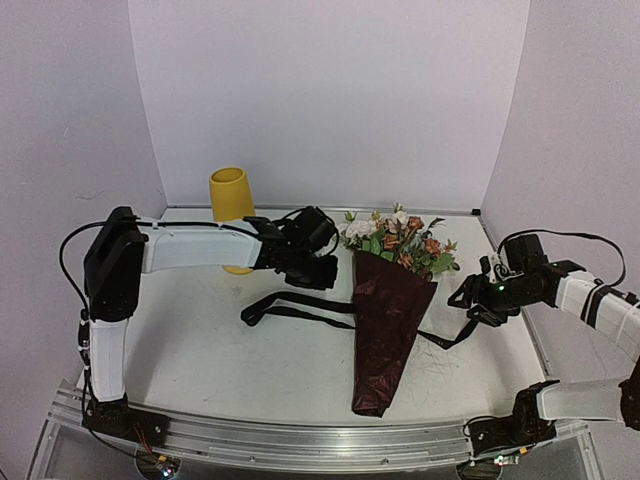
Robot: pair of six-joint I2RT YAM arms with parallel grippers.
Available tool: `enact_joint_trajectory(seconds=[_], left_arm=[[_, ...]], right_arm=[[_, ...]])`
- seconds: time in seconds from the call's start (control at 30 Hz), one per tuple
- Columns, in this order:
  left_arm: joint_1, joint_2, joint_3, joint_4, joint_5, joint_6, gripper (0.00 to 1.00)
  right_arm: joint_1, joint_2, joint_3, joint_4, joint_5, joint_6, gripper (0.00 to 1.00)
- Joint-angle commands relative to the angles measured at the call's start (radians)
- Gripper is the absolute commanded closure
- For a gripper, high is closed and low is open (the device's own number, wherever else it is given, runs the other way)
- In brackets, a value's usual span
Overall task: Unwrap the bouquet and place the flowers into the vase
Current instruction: Untie the ribbon from the wrapping paper, then unfold the wrapping paper at the center of the board.
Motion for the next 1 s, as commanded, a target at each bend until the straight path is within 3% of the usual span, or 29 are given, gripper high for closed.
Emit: enact_joint_trajectory(seconds=[0.0, 0.13, 0.3, 0.47, 0.97], left_arm=[[0.017, -0.104, -0.055, 0.003, -0.043, 0.022, 0.7], [0.017, -0.126, -0.095, 0.003, -0.041, -0.006, 0.53], [0.017, -0.12, -0.113, 0.003, -0.027, -0.033, 0.45], [0.02, -0.108, -0.14, -0.013, -0.071, -0.099, 0.26], [0.191, -0.217, -0.403, -0.048, -0.116, -0.252, 0.41]], right_arm=[[0.004, 0.039, 0.052, -0.029, -0.005, -0.024, 0.33], [0.004, 0.087, 0.081, -0.019, -0.017, -0.043, 0.33], [0.006, 0.141, 0.108, 0.003, -0.039, -0.062, 0.33], [0.01, 0.187, 0.113, 0.029, -0.05, -0.073, 0.33], [0.019, 0.234, 0.116, 0.066, -0.051, -0.064, 0.33]])
